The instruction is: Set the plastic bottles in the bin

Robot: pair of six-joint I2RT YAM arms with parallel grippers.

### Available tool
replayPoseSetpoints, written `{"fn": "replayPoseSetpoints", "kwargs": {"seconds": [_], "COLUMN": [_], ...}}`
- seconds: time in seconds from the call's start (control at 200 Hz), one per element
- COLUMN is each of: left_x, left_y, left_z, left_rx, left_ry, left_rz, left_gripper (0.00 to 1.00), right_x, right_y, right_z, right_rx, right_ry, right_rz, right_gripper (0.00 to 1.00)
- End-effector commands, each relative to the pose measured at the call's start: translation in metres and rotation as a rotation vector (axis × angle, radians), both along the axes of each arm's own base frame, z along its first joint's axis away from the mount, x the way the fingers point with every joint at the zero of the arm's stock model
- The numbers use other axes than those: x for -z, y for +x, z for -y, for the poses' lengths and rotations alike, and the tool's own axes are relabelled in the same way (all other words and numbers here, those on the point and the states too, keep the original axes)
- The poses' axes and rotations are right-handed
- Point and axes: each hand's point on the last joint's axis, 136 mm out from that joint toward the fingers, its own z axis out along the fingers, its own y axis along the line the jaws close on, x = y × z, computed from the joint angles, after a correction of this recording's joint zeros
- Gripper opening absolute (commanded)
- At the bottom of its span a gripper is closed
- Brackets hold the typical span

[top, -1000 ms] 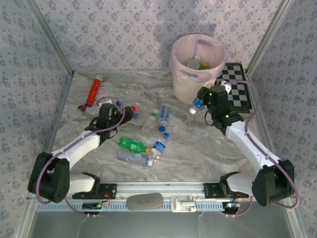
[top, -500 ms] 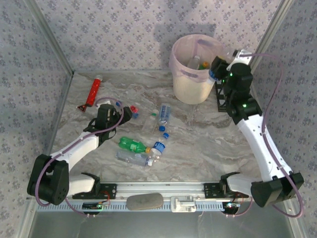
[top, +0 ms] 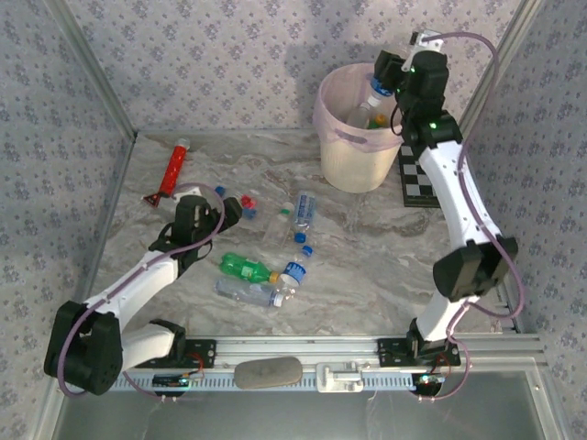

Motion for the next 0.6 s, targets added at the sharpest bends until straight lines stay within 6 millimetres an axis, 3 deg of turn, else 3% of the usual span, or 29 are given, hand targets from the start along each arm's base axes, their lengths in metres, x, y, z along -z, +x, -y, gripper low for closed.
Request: {"fn": "replayPoseSetpoints", "kwargs": {"seconds": [0.0, 0.18, 0.36, 0.595], "left_x": [-0.001, -0.002, -0.003, -0.004], "left_y": [-0.005, -0.007, -0.007, -0.007], "left_z": [-0.009, -0.014, -0.015, -0.014], "left_rx": [-0.026, -0.034, -0.036, -0.036], "left_ry": [0.012, 0.026, 0.025, 0.022], "left_rz": [0.002, 0.005, 0.007, 0.007], "left_gripper": [1.0, 1.0, 1.0, 1.0], "right_x": [0.024, 0.075, 0.116, 0.145], "right_y": [0.016, 0.039, 0.046, 0.05], "right_z": [-0.014, -0.037, -0.047, -0.051], "right_rx": [-0.088, -0.191, -0.233, -0.246], "right_ry": [0.011, 0.044, 0.047, 0.055], "right_rz": [-0.113, -0.298, -0.43, -0.502], "right_gripper": [0.4, 0.4, 0.41, 0.42]}}
